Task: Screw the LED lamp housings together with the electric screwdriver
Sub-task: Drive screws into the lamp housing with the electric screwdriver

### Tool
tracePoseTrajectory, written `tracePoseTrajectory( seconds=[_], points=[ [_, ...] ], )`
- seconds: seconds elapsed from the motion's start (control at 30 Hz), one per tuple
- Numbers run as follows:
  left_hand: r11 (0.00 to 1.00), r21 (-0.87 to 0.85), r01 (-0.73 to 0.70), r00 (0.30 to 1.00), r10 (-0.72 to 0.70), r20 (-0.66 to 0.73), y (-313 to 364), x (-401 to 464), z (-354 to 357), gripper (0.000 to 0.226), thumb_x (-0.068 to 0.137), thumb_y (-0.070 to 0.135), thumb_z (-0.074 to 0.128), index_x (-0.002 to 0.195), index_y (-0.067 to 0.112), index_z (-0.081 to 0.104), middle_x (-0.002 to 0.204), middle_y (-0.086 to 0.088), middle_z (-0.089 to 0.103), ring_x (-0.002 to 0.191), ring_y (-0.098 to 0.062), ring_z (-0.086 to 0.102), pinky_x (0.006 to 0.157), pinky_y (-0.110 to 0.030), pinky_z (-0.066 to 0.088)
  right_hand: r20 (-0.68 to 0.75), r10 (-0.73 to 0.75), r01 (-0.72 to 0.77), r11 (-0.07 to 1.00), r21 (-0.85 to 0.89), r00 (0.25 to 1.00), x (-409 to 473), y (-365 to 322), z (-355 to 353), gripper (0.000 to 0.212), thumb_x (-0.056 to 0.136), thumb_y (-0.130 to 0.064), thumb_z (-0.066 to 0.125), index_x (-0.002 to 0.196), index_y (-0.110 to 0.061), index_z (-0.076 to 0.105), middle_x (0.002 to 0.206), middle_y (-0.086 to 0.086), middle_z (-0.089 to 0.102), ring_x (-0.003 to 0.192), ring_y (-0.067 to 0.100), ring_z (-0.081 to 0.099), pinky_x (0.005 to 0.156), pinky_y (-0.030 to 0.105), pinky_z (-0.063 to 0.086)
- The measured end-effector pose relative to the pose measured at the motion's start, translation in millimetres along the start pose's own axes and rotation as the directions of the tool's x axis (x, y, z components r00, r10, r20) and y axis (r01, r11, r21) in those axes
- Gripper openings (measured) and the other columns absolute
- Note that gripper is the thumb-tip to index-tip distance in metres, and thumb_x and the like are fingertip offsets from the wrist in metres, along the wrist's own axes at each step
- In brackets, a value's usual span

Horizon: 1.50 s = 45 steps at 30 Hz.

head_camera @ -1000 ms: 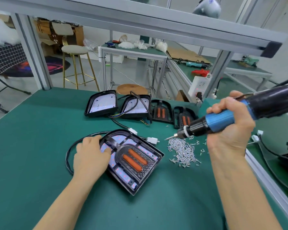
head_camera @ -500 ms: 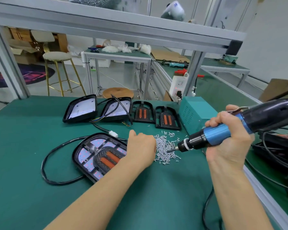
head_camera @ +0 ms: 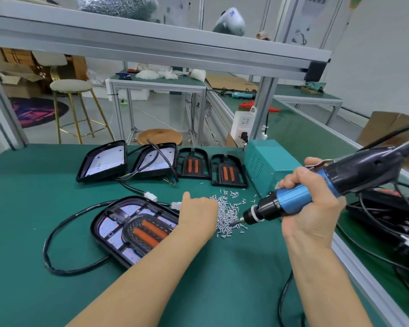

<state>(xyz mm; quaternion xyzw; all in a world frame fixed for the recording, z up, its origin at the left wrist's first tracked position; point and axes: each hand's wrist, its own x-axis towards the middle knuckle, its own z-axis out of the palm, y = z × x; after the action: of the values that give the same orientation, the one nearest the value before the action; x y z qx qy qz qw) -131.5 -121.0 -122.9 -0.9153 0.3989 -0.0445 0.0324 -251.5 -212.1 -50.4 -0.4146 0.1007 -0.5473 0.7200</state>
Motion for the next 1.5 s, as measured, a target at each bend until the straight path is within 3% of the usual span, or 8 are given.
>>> tracePoseTrajectory(
  seconds=[0.13,0.2,0.3,0.4,0.5,0.67,0.97,1.5],
  points=[
    [0.998,0.019,-0.067,0.996,0.065,0.063,0.9,-2.2,1.0,0.024,0.084,-0.005,0.049,0.101,0.010,0.056,0.110,-0.012,0.062,0.104,-0.030,0.053,0.078,-0.034,0.033,0.006,0.010,-0.010,1.000,0.007,1.000,-1.1,-1.8,1.5,0.016,0.069,-0.002,0.061,0.081,-0.013,0.057,0.074,0.013,0.042,0.048,0.017,0.049,0.054,0.025,0.043],
    [0.998,-0.048,-0.036,0.999,0.037,0.022,0.7,-4.8,-3.7,0.021,0.086,-0.005,0.047,0.101,0.006,0.056,0.108,-0.014,0.063,0.099,-0.031,0.053,0.070,-0.033,0.033,0.004,0.015,-0.015,1.000,0.010,1.000,-1.8,-3.0,2.8,0.017,0.068,-0.003,0.061,0.081,-0.012,0.056,0.079,0.014,0.041,0.048,0.017,0.048,0.054,0.025,0.043],
    [0.914,-0.405,0.033,0.992,-0.079,-0.096,-8.3,-9.2,-14.4,0.014,0.088,0.002,0.045,0.088,0.009,0.058,0.093,-0.010,0.065,0.084,-0.029,0.055,0.066,-0.032,0.037,0.014,0.033,-0.034,0.998,0.057,0.999,-3.3,-4.9,5.2,0.016,0.069,-0.002,0.059,0.081,-0.013,0.055,0.069,0.007,0.044,0.047,0.015,0.048,0.054,0.024,0.043],
    [0.441,-0.893,0.086,0.982,-0.186,0.003,-24.7,-22.6,-24.5,0.014,0.088,0.006,0.058,0.092,0.013,0.069,0.071,0.004,0.063,0.068,-0.015,0.058,0.063,-0.024,0.046,0.023,0.047,-0.049,0.993,0.108,0.999,-6.3,-7.9,8.7,0.016,0.071,-0.003,0.056,0.083,-0.014,0.054,0.055,-0.001,0.046,0.046,0.013,0.048,0.056,0.024,0.043],
    [-0.124,-0.986,0.109,0.967,-0.217,0.134,-43.5,-46.3,-32.5,0.017,0.085,-0.003,0.062,0.088,0.009,0.073,0.062,0.003,0.067,0.060,-0.008,0.057,0.056,-0.019,0.051,0.042,0.058,-0.064,0.984,0.169,0.997,-9.9,-13.2,15.0,0.018,0.071,-0.006,0.055,0.086,-0.015,0.053,0.053,-0.004,0.046,0.048,0.011,0.046,0.057,0.023,0.043],
    [-0.540,-0.833,0.119,0.952,-0.177,0.251,-73.7,-86.4,-33.1,0.010,0.086,-0.004,0.056,0.089,0.001,0.064,0.076,-0.012,0.072,0.056,-0.011,0.064,0.053,-0.020,0.054,0.077,0.088,-0.106,0.956,0.273,0.993,-18.3,-19.4,32.8,0.016,0.071,-0.010,0.052,0.086,-0.017,0.053,0.055,-0.006,0.045,0.049,0.009,0.045,0.058,0.021,0.043],
    [-0.818,-0.561,0.129,0.937,-0.084,0.338,-79.9,-119.0,-26.3,0.017,0.072,0.006,0.060,0.089,0.005,0.058,0.071,-0.007,0.063,0.054,-0.012,0.061,0.048,-0.018,0.052,0.169,0.115,-0.169,0.920,0.354,0.979,-45.3,-12.1,73.5,0.015,0.070,-0.010,0.050,0.084,-0.016,0.052,0.054,-0.006,0.045,0.047,0.008,0.044,0.055,0.018,0.043],
    [-0.839,-0.534,0.103,0.936,-0.099,0.337,-72.5,-128.8,-28.7,0.020,0.068,0.005,0.063,0.088,0.002,0.062,0.071,-0.009,0.066,0.053,-0.011,0.059,0.049,-0.018,0.053,0.210,0.099,-0.167,0.928,0.335,0.973,-54.9,-4.3,81.5,0.014,0.072,-0.008,0.051,0.084,-0.016,0.052,0.055,-0.006,0.047,0.048,0.008,0.046,0.055,0.021,0.044]
  ],
)
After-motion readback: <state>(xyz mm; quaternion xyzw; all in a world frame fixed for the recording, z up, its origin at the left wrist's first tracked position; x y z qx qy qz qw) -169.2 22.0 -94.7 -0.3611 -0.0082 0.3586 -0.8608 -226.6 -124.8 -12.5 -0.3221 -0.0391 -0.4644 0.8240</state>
